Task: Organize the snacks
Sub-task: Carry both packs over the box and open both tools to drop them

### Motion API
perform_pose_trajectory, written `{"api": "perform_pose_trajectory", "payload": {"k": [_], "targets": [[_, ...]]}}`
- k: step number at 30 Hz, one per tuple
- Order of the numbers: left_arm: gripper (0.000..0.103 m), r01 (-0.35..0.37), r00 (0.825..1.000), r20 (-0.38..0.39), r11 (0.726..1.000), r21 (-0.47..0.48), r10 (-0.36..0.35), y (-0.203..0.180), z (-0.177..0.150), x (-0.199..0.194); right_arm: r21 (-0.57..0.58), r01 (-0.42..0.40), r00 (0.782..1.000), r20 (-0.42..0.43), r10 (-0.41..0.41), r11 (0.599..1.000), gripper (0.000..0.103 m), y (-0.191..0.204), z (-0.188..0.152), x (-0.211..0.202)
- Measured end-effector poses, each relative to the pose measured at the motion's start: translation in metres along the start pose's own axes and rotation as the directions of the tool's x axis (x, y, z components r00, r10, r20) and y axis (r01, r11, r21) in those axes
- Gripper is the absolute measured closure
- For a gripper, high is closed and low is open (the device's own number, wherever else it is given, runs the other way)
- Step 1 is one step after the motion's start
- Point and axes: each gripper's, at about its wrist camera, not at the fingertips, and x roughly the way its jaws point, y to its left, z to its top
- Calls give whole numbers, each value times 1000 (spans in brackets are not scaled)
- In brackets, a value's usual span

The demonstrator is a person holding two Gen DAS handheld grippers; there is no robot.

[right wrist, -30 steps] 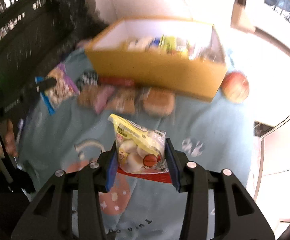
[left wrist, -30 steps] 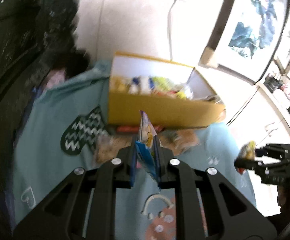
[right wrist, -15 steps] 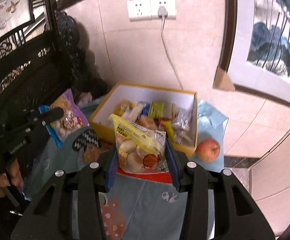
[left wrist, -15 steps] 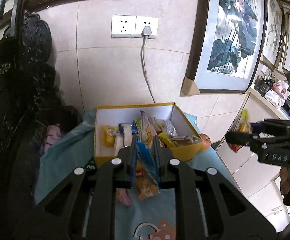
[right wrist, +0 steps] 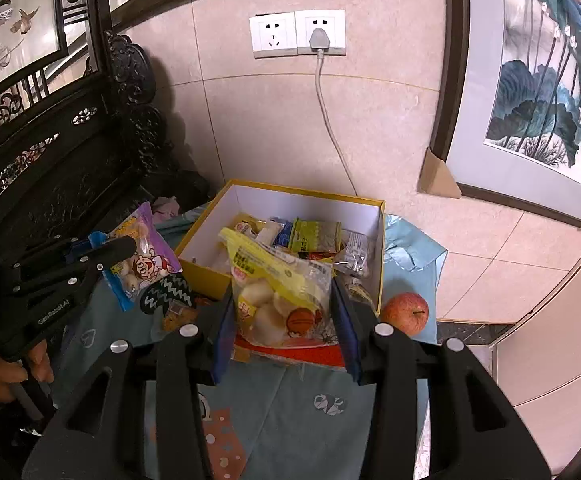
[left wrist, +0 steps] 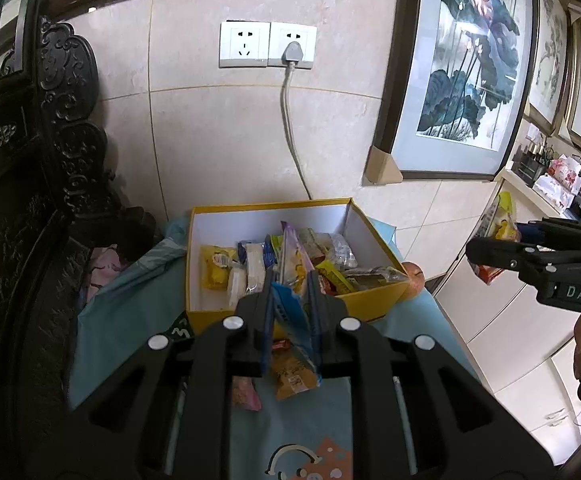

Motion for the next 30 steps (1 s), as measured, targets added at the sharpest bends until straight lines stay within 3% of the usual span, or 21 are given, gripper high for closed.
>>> {"api": "perform_pose_trajectory", "payload": {"k": [18,27,28,29,30], "targets": [[89,-16,999,-35,1000,-12,16,8,11,41,26,23,999,-39,-22,999,58,-17,13,33],[86,-58,998,-9,998,6,58,15,54,98,41,25,998,-54,-22,999,57,-41,62,98],[79,-62,998,-8,998,0,62,18,57,109,46,29,998,-61,-26,998,50,-45,67,107],[46,-76,997,-19,997,-11,76,22,58,121,53,56,995,-83,-52,997,40,-49,71,119],[22,-107,994,-24,994,-18,107,25,58,128,59,77,993,-96,-71,995,40,-52,73,126]]}}
